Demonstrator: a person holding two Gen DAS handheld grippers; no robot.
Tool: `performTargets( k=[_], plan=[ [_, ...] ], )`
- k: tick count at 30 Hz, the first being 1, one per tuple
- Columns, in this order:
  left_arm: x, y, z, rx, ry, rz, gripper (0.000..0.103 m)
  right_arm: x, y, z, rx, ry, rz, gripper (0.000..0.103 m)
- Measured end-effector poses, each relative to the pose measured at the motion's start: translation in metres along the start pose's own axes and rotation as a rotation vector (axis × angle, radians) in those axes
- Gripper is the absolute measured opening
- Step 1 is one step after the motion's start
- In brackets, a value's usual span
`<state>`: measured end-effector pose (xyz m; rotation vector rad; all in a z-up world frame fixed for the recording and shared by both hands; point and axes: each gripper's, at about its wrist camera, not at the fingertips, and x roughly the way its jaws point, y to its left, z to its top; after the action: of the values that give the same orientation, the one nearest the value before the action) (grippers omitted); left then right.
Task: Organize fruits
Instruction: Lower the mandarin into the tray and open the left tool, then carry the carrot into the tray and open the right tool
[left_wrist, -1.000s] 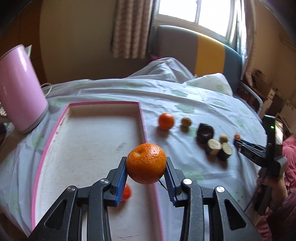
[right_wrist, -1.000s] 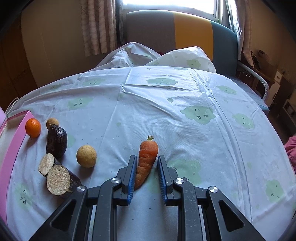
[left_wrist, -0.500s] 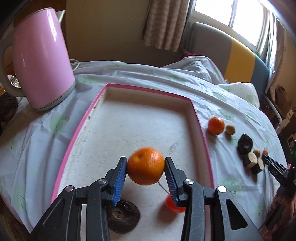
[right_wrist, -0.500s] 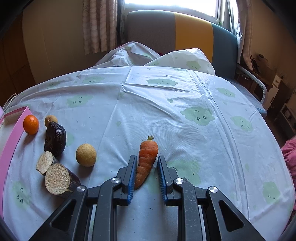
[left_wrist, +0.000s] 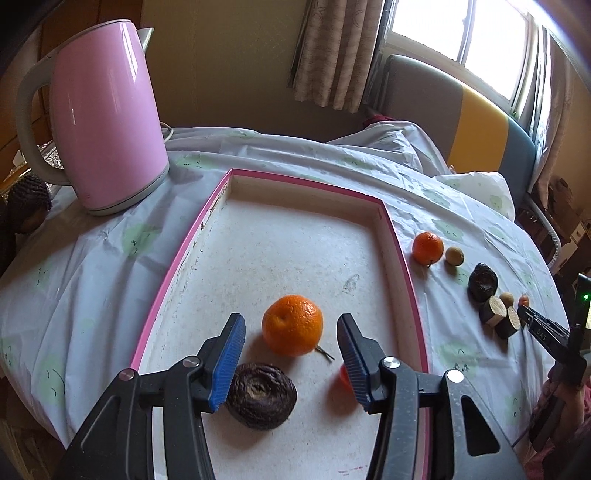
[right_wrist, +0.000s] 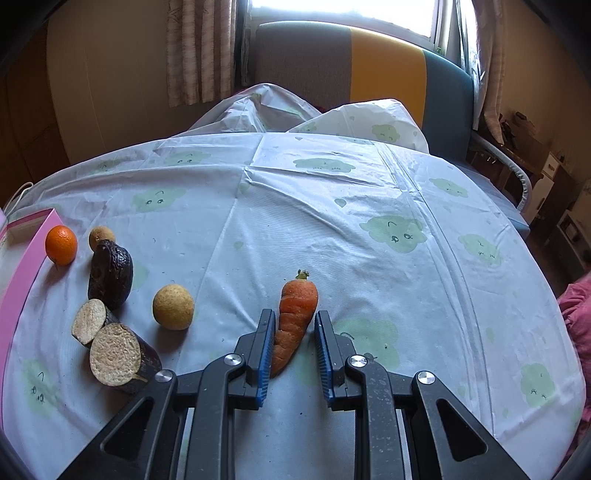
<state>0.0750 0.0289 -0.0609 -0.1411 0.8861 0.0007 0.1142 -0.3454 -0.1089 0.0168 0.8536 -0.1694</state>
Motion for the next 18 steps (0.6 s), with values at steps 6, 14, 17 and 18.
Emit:
performTargets(
  k=[6, 14, 17, 18],
  plan=[
    [-0.007, -0.001, -0.004, 0.014, -0.011, -0.011, 0.052, -0.013, -0.006, -0.007, 0.053, -0.012, 0.011, 0.017],
    [-0.013, 0.002, -0.008, 0.011, -0.024, -0.018, 0.052, -0.061, 0.012, -0.017, 0.064, -0.09, 0.099, 0.017],
    [-0.013, 0.005, -0.009, 0.004, -0.027, -0.015, 0.052, -0.077, 0.038, -0.015, 0.031, -0.108, 0.191, 0.017],
    [-0.014, 0.006, -0.009, 0.0, -0.027, -0.015, 0.052, -0.081, 0.049, -0.015, 0.013, -0.106, 0.231, 0.017]
  ],
)
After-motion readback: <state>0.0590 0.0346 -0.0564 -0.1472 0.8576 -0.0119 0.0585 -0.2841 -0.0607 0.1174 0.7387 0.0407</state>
